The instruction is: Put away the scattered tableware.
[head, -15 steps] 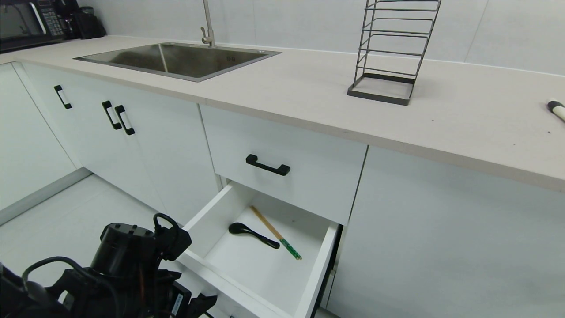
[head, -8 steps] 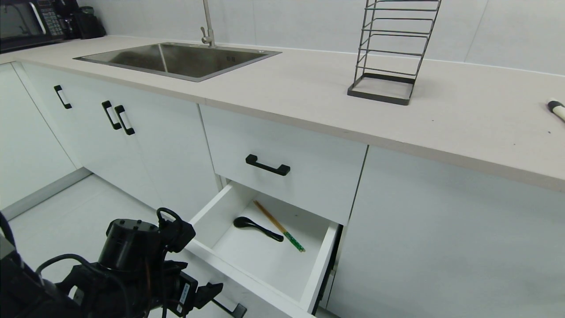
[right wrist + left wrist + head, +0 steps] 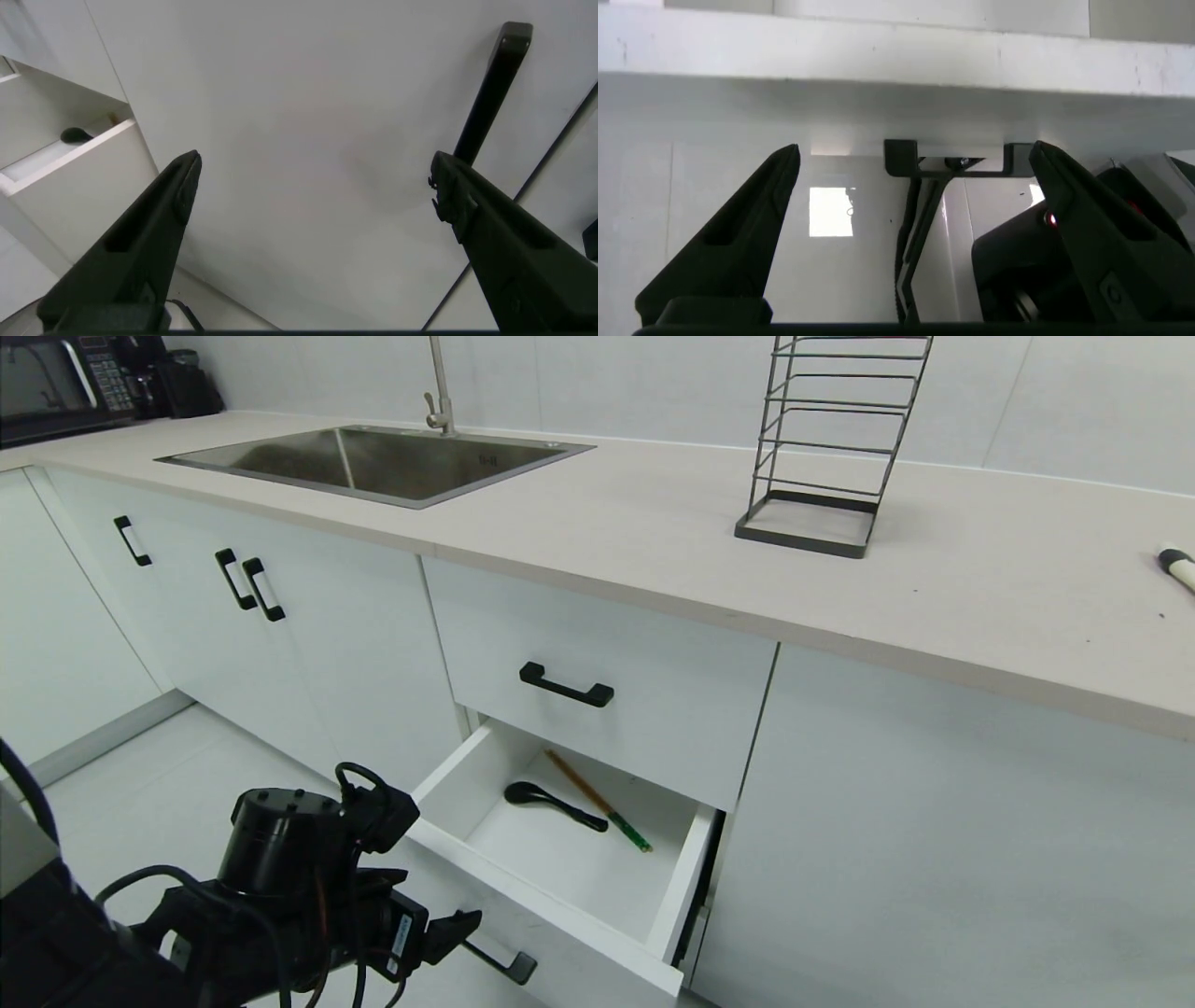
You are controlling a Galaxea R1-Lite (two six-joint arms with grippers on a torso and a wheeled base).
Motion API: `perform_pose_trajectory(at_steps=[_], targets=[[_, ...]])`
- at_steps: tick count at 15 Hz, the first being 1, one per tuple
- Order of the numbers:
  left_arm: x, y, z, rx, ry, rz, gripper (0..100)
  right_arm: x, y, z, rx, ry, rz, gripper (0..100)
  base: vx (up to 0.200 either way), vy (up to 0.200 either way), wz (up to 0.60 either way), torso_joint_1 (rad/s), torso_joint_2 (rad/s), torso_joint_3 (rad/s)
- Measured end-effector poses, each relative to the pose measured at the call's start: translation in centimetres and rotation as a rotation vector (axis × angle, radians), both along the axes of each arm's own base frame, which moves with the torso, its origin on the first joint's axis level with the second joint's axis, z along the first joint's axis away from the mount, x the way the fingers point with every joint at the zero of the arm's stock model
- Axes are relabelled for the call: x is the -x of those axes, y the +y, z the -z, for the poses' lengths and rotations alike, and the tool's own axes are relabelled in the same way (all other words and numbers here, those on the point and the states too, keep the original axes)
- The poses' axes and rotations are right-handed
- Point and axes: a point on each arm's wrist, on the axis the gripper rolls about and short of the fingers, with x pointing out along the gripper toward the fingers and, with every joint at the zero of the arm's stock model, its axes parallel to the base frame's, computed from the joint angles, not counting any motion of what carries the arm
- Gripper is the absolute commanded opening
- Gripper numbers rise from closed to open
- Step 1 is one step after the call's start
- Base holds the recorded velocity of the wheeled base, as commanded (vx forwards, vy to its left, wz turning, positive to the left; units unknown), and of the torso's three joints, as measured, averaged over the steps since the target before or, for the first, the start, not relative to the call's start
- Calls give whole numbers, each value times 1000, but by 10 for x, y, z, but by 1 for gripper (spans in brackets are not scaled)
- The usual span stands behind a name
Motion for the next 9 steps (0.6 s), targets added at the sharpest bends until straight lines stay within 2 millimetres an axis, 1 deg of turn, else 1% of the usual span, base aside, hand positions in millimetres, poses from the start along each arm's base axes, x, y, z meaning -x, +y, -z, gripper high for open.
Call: perform_pose_trajectory(at_steps=[6, 9], targets=[[-11, -5, -1, 22, -6, -13, 100, 0, 0, 0, 0, 0, 0, 100, 0, 0, 0, 0, 0, 0], [-21, -6, -1, 31, -25, -21, 100, 0, 0, 0, 0, 0, 0, 100, 0, 0, 0, 0, 0, 0]])
